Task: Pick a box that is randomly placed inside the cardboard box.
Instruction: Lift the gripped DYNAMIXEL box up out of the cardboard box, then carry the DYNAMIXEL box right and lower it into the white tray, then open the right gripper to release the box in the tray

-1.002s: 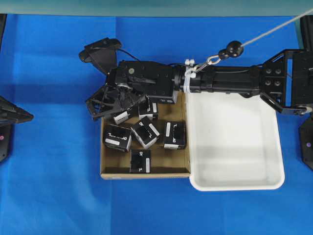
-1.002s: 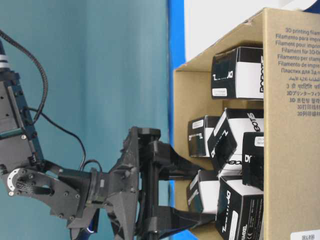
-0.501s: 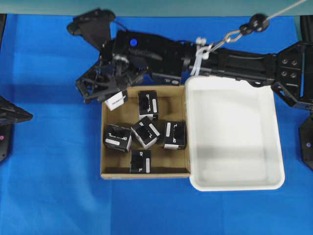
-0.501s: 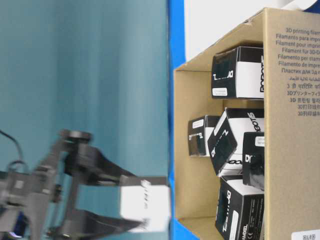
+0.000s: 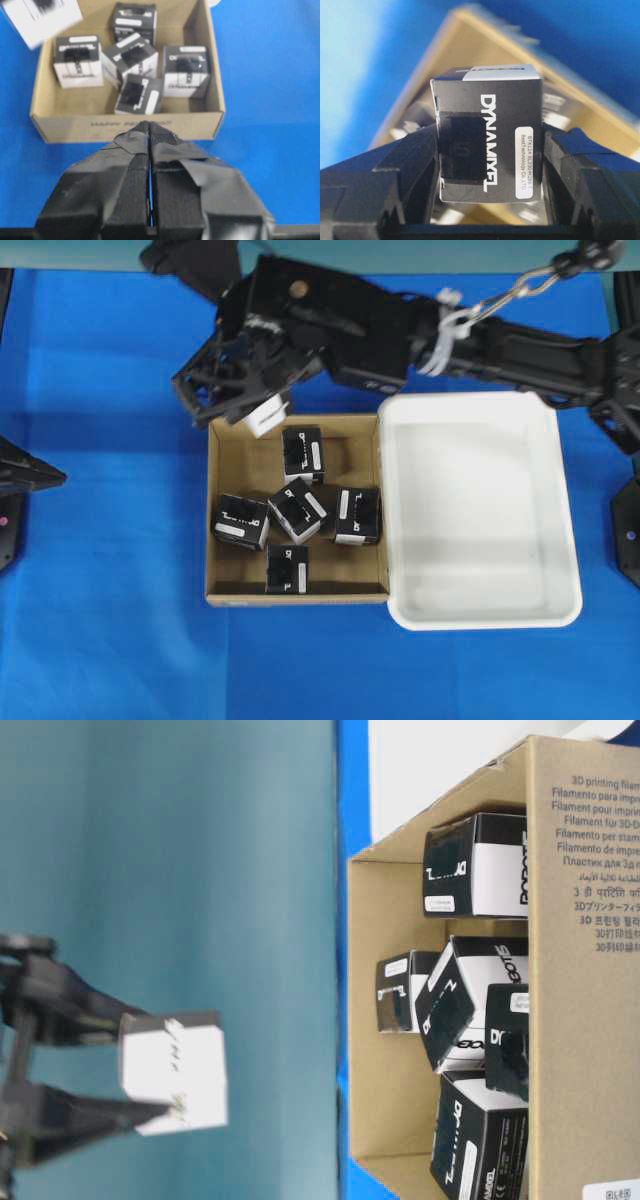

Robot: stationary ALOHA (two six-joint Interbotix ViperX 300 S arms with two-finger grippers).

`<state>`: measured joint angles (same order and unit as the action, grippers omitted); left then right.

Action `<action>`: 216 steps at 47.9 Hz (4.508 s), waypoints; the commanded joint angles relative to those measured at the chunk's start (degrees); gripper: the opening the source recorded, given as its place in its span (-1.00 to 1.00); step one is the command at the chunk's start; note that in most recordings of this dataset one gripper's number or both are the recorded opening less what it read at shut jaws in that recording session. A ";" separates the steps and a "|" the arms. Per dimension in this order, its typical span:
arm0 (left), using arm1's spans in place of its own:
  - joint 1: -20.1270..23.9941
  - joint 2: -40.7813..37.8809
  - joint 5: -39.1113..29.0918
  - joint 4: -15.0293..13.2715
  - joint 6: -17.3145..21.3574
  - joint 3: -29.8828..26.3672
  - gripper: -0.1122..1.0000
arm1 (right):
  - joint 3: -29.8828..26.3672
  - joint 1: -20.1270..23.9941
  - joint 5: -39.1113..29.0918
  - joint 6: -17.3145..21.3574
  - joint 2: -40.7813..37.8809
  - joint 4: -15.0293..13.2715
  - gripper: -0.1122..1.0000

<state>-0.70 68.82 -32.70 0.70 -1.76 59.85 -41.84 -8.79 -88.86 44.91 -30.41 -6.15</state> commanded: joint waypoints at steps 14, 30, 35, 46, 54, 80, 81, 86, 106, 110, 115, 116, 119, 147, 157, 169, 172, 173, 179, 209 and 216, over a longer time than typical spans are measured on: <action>0.00 -0.44 0.35 0.18 -0.26 -1.23 -0.88 | 10.02 0.35 -2.29 0.35 10.37 -2.37 0.29; 0.09 -0.62 0.35 0.18 -0.18 -1.23 -0.88 | 26.98 -0.26 5.19 2.64 22.85 -2.55 0.29; 0.09 -0.70 0.70 0.09 -0.18 -1.14 -0.88 | 32.17 -0.88 6.33 2.20 26.46 -2.02 0.29; 0.62 -1.49 2.72 0.18 -0.18 -1.05 -0.88 | 42.36 -3.25 10.55 1.85 34.01 -0.97 0.29; 0.70 -2.55 2.99 0.18 0.09 -0.53 -0.88 | 51.68 -4.75 17.49 1.85 38.67 -0.35 0.29; 0.70 -2.99 4.39 0.09 -0.35 -0.35 -0.88 | 70.31 -6.94 32.52 -13.54 46.93 -0.26 0.29; 0.70 -2.90 4.57 0.09 -0.44 -0.35 -0.88 | 70.40 -6.94 32.52 -15.21 46.76 -0.35 0.29; 0.70 -2.55 5.45 0.09 -0.70 -0.44 -0.88 | 70.84 -7.21 32.43 -23.91 46.05 -0.26 0.29; 0.70 -2.55 6.24 0.18 -2.37 -0.62 -0.88 | 71.72 -7.21 38.23 -52.56 37.44 -0.26 0.29; 0.35 -2.64 6.94 0.18 -3.78 -0.62 -0.88 | 72.16 -7.21 39.90 -55.99 36.30 -0.18 0.29; -0.26 -2.64 7.47 0.09 -4.31 -0.62 -0.88 | 72.86 -7.12 41.57 -58.01 34.98 0.44 0.29; -0.26 -2.55 7.47 0.09 -4.13 -0.70 -0.88 | 73.04 -7.12 41.84 -58.10 34.80 0.79 0.29; -0.26 -2.64 7.29 0.09 -4.13 -0.62 -0.88 | 73.65 -7.03 42.98 -58.45 34.19 2.29 0.29; 0.00 -2.20 9.32 0.18 -3.87 -1.05 -0.88 | 81.65 -7.47 55.81 -60.29 33.13 3.60 0.29; 0.00 -2.81 9.49 0.18 -4.04 -0.88 -0.88 | 81.74 -7.73 57.30 -60.38 31.82 3.60 0.29; 0.00 -2.81 9.49 0.18 -3.96 -0.97 -0.88 | 80.68 -7.73 56.87 -59.68 30.59 3.60 0.29; 0.00 -2.81 9.40 0.26 -3.87 -0.97 -0.88 | 80.42 -7.82 56.95 -59.85 30.50 3.60 0.29; 0.00 -2.81 9.40 0.26 -3.87 -0.88 -0.88 | 80.42 -7.91 56.95 -59.85 30.50 3.60 0.29; 0.00 -2.81 9.32 0.26 -3.87 -0.88 -0.88 | 80.16 -8.26 56.51 -59.77 30.50 3.60 0.40; 0.00 -2.81 9.14 0.18 -4.04 -0.97 -0.88 | 78.84 -8.61 55.99 -59.06 41.66 3.08 0.99; 0.00 -2.81 9.14 0.18 -4.04 -0.97 -0.88 | 79.01 -8.61 56.69 -58.36 47.20 3.08 0.99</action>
<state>-0.79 66.80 -23.82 0.70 -5.71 60.12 37.71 -17.31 -32.96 -13.89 14.24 -2.99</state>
